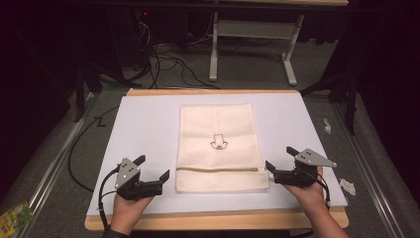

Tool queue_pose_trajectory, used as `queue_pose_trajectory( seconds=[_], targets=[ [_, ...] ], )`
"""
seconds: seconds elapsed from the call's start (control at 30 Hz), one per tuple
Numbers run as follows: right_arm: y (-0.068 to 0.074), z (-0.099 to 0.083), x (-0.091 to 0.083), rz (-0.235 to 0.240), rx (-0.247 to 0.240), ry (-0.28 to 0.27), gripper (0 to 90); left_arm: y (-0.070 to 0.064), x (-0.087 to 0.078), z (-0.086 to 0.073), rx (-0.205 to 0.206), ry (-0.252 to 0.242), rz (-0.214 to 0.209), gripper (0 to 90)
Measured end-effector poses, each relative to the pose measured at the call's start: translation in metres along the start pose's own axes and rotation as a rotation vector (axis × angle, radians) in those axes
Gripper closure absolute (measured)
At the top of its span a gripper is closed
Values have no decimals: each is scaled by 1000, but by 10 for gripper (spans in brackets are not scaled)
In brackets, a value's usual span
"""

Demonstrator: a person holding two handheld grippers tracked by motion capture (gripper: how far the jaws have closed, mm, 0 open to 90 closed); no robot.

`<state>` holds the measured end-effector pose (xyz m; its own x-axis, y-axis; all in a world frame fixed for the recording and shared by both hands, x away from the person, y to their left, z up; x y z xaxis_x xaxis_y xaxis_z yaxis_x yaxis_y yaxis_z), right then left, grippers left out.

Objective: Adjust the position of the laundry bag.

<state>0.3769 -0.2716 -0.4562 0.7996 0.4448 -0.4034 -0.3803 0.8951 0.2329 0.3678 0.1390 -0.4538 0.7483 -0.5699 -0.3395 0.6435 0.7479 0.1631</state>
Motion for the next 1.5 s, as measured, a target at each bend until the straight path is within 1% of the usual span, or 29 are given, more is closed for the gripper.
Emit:
queue_pose_trajectory(
  seconds=[0.2, 0.23, 0.3, 0.53, 0.57, 0.77, 0.8, 0.9, 1.03, 1.07, 1.1, 1.13, 1.17, 1.23, 1.27, 1.3, 1.33, 1.37, 1.43, 1.47, 1.5],
  targets=[
    [-1, 0, -1, -5, 3, -2, 56, -2, 2, 0, 20, 7, 9, 23],
    [-1, 0, -1, -2, 2, -3, 56, -3, 2, 1, 28, 9, 13, 22],
    [-2, 0, -1, -3, 2, -3, 57, -3, 1, 1, 29, 11, 14, 22],
    [-2, 0, 0, -8, 5, -3, 63, -2, 0, -1, 20, 21, 15, 22],
    [-2, 0, 1, -8, 10, 0, 66, -1, 0, -2, 19, 25, 21, 25],
    [-3, 0, 2, -7, 10, 3, 78, -2, 2, -4, 15, 37, 12, 46],
    [-4, -1, 2, -9, 9, 5, 90, -3, 4, -5, 3, 40, 3, 53],
    [-5, -2, 1, -8, 17, 9, 102, -3, 6, -5, -4, 44, -7, 67],
    [-9, -6, -2, -17, 39, 32, 142, -5, 13, -7, -14, 59, -22, 109],
    [-10, -8, -2, -23, 43, 41, 145, -7, 18, -10, -23, 74, -31, 117],
    [-10, -8, -2, -23, 43, 41, 145, -7, 18, -10, -23, 74, -31, 129],
    [-14, -12, -1, -25, 70, 57, 155, -9, 22, -13, -26, 87, -38, 144],
    [-14, -12, -1, -25, 70, 57, 155, -10, 24, -15, -28, 98, -42, 144],
    [-16, -18, 1, -34, 85, 82, 171, -13, 31, -20, -40, 130, -54, 157],
    [-18, -23, 3, -38, 91, 108, 195, -18, 36, -25, -63, 157, -84, 180],
    [-18, -23, 3, -38, 91, 108, 195, -18, 36, -25, -63, 157, -84, 196],
    [-18, -25, 4, -42, 98, 120, 212, -21, 39, -28, -64, 177, -95, 196],
    [-19, -26, 4, -41, 94, 131, 233, -23, 42, -30, -61, 194, -101, 217],
    [-19, -29, 5, -38, 103, 144, 293, -26, 48, -35, -56, 235, -114, 248],
    [-20, -30, 7, -33, 97, 154, 324, -27, 50, -37, -63, 244, -117, 253],
    [-19, -35, 11, -32, 108, 181, 372, -27, 52, -38, -73, 246, -122, 299]
  ],
)
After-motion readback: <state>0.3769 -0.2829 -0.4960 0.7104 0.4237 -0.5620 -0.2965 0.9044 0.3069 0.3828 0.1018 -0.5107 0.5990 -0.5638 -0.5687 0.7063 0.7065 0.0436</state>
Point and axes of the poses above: each handheld gripper's, and its own axes: x roughly forward along the jaws, z roughly out of its top, y roughly to its left, the point moved 7 cm from there along x, roughly forward along the jaws, and after that the axes turned 14 degrees about x, right-handed, at the moved point
